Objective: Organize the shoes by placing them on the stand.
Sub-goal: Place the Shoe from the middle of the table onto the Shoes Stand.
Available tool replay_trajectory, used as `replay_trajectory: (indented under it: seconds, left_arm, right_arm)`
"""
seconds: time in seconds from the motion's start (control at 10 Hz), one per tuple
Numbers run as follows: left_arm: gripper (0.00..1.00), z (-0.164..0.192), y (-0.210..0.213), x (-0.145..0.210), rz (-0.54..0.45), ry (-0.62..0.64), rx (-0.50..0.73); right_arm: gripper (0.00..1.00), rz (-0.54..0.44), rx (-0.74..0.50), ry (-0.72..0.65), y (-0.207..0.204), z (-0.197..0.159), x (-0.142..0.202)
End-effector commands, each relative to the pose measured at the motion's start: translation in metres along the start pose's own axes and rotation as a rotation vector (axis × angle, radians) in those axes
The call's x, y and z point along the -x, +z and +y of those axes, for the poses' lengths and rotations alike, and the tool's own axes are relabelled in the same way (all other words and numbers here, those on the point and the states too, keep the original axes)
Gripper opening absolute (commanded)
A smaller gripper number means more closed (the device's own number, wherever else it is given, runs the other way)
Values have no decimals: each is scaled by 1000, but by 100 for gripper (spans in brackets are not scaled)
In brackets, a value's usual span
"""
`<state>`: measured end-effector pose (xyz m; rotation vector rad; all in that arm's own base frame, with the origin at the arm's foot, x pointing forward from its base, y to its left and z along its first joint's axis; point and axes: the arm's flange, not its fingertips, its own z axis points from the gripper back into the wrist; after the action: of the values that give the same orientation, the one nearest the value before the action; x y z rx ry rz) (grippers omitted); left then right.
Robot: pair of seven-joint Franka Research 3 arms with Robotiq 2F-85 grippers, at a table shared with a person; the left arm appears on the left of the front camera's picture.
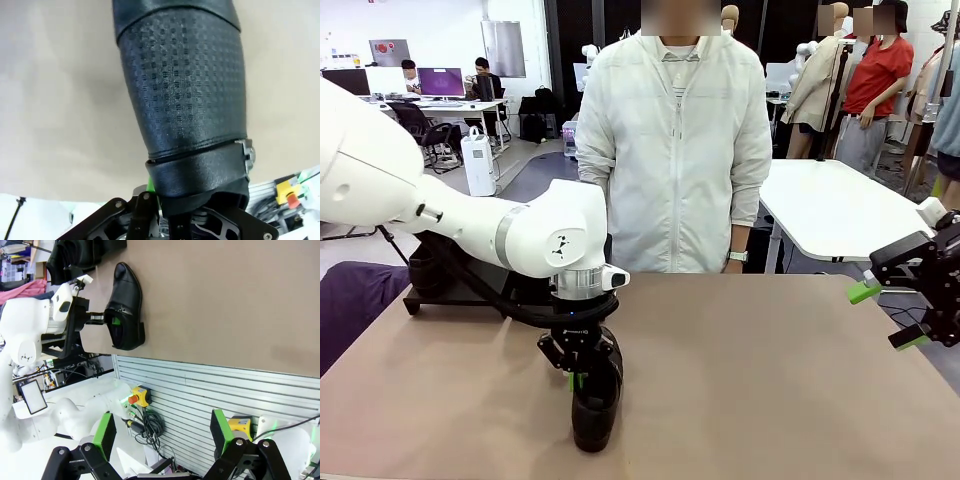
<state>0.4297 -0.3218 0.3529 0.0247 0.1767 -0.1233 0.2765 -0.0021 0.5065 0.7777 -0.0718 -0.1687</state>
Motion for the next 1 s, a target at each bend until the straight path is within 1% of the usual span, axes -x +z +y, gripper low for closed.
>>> replay_trajectory:
  seconds: [0.0, 0.1, 0.2, 0.3, 0.4, 0.5, 0.6, 0.7, 0.8, 0.9]
  left_arm:
    - [0, 16, 31, 40, -96, -190, -23]
    - [0, 26, 54, 69, -155, -290, -52]
    - [0, 39, 70, 92, -211, -333, -47]
    - [0, 56, 82, 109, -237, -331, -47]
    - [0, 76, 88, 126, -234, -410, -41]
    - [0, 104, 96, 143, -279, -455, -36]
    - [0, 148, 109, 165, -367, -523, -5]
    - [0, 193, 120, 179, -459, -501, 10]
    - [0, 235, 124, 189, -483, -463, -1]
    - [0, 268, 118, 197, -479, -431, 29]
  right_arm:
    - [100, -1, -30, 15, 2, 3, -2]
    - [100, -1, -30, 15, 2, 3, -2]
    - [100, -1, -30, 15, 2, 3, -2]
    - [100, -1, -30, 15, 2, 3, -2]
    - [100, -1, -30, 15, 2, 3, -2]
    - [100, -1, -30, 15, 2, 3, -2]
    - [100, -1, -30, 15, 2, 3, -2]
    - [100, -1, -30, 15, 2, 3, -2]
    - [100, -1, -30, 15, 2, 3, -2]
    - [100, -1, -30, 15, 2, 3, -2]
